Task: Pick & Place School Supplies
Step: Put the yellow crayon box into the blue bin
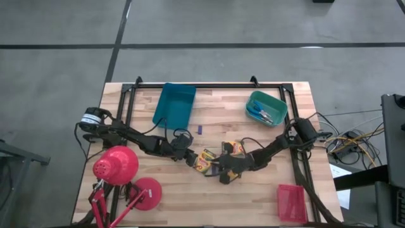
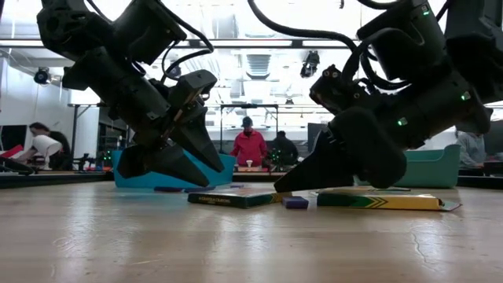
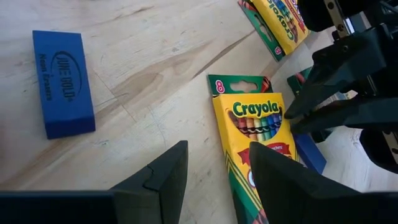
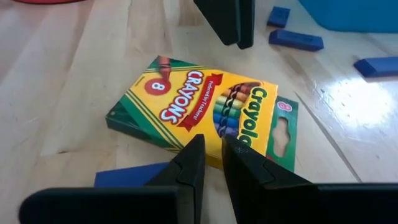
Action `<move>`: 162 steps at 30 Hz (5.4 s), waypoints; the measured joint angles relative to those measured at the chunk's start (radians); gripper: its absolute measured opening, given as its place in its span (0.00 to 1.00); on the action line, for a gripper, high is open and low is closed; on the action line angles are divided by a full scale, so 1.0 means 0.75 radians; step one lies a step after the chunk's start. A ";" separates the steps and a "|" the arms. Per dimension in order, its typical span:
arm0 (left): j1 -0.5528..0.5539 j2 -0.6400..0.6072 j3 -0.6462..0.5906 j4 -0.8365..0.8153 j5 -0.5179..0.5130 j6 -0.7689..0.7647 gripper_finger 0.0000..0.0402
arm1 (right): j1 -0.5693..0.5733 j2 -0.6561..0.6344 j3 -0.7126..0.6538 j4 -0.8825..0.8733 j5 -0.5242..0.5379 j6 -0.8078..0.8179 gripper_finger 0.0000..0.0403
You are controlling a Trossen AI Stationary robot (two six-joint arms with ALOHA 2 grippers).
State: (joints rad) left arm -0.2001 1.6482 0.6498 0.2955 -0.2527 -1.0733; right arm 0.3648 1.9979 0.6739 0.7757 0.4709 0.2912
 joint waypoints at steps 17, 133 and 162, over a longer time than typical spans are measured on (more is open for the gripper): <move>-0.001 0.000 0.000 0.002 0.001 -0.004 0.44 | -0.004 -0.006 0.007 -0.084 -0.028 0.062 0.13; 0.048 0.209 0.104 0.265 0.280 -0.021 0.12 | 0.102 -0.443 0.001 -0.596 0.040 -0.004 0.13; 0.091 -0.202 0.104 0.087 0.117 0.273 0.12 | 0.101 -0.444 -0.001 -0.611 0.041 -0.003 0.13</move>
State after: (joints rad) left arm -0.1320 1.4963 0.7280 0.3607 -0.1647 -0.8683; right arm 0.4408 1.6646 0.6731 0.3172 0.5014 0.2886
